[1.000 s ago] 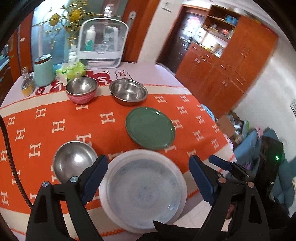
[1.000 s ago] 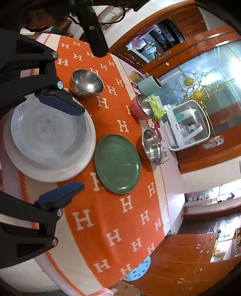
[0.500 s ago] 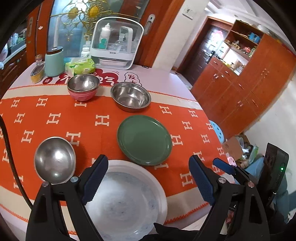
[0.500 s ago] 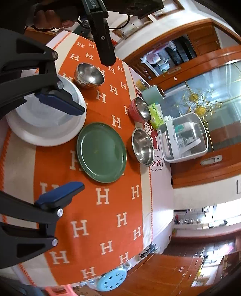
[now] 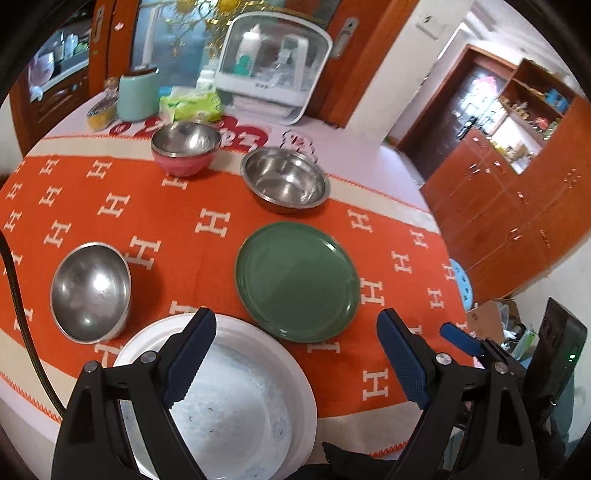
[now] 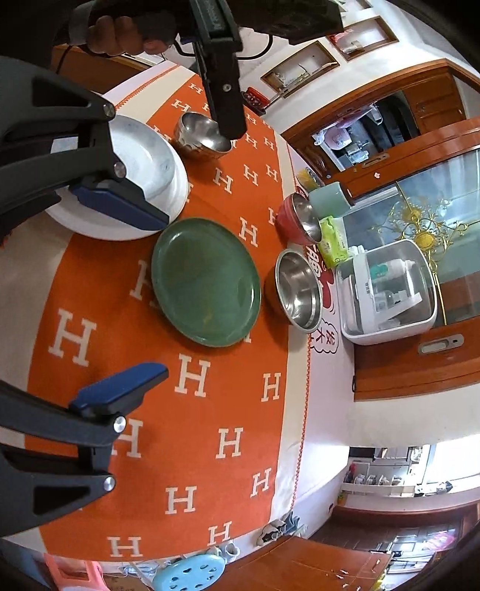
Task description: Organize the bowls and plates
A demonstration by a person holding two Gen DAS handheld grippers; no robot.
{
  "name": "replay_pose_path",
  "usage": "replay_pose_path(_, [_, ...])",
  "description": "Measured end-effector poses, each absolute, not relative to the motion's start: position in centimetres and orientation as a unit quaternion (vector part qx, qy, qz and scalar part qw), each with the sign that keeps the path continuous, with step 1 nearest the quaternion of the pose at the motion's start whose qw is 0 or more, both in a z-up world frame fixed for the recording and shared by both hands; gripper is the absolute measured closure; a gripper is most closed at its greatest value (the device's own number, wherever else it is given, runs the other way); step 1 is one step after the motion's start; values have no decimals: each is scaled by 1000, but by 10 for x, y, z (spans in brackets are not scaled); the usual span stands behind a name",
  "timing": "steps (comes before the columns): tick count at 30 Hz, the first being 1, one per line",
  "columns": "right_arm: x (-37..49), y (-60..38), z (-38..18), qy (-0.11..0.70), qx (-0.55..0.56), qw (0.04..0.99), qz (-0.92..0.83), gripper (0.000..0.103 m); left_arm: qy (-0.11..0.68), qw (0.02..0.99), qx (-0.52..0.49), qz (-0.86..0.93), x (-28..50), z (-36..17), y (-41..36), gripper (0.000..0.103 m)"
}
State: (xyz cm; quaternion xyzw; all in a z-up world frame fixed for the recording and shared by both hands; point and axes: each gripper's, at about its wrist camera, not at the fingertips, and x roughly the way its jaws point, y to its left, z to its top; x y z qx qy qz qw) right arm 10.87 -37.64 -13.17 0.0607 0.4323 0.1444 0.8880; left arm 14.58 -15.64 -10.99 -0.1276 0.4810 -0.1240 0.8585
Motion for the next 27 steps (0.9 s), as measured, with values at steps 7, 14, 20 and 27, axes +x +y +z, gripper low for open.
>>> replay_pose_path(7, [143, -389, -146, 454, 68, 874, 158, 28, 511, 845, -128, -90, 174, -129, -170, 15])
replay_pose_path(14, [167, -390, -179, 503, 103, 839, 182, 28, 547, 825, -123, -73, 201, -156, -178, 15])
replay_pose_path(20, [184, -395, -205, 530, 150, 813, 190, 29, 580, 806, -104, -63, 224, -185, -184, 15])
replay_pose_path(27, [203, -401, -231, 551, 187, 792, 185, 42, 615, 782, -92, -48, 250, -217, -186, 15])
